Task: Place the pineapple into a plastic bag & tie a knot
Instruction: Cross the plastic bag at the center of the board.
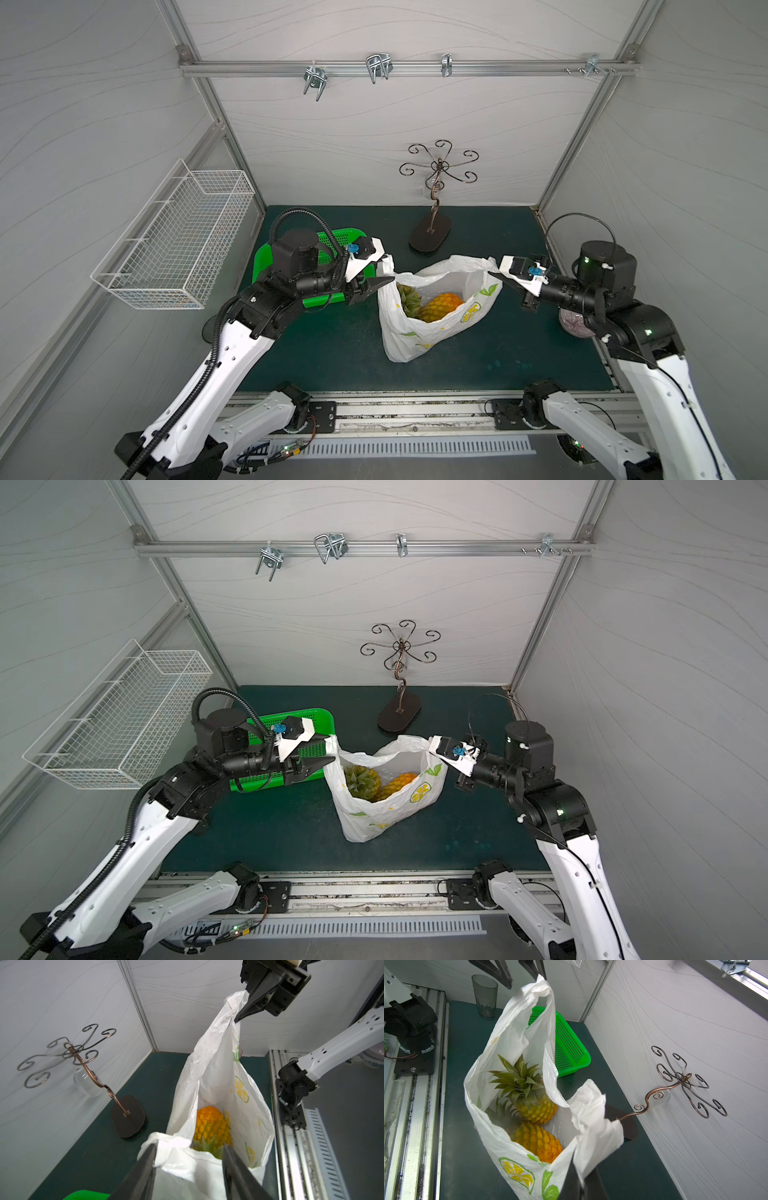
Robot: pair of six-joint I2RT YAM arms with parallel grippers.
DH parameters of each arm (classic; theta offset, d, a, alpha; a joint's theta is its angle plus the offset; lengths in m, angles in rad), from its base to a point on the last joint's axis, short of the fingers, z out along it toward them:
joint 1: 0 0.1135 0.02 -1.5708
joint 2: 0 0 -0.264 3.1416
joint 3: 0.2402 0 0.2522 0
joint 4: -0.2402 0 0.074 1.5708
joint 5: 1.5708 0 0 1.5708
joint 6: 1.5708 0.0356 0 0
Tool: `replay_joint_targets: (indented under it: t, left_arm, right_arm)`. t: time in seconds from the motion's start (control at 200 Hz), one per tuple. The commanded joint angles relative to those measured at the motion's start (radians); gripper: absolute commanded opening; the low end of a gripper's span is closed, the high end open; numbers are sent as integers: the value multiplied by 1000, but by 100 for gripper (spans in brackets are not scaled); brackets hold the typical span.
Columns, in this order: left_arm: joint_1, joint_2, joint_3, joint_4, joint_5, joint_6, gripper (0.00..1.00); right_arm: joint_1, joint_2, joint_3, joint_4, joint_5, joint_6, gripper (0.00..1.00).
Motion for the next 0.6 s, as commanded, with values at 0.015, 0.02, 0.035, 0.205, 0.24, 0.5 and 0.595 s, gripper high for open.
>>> replay_joint_targets:
  t: [0.015,0.02,0.035,0.205,0.24,0.5,0.595]
  left_arm:
    - [0,-59,-16,1,1,-40,61]
    - [0,-62,-18,-2,0,-40,62]
    - [0,-70,-21,-9,-4,-40,72]
    - [2,-156,-57,-103,-103,-51,99]
    - [5,-170,-72,-98,-113,-56,99]
    - [205,-142,-194,199,78,-254,100]
    - [210,-118,-221,295,158,-283,100]
  right_arm:
    - [4,-9,4,22,7,38,0]
    - [4,-9,5,21,7,38,0]
    - [4,-9,6,21,7,38,0]
    - [4,-13,16,5,-6,40,0]
    - [5,-15,16,2,-10,41,0]
    - [4,-23,5,-19,-43,43,0]
    - [4,-19,4,-16,-63,48,0]
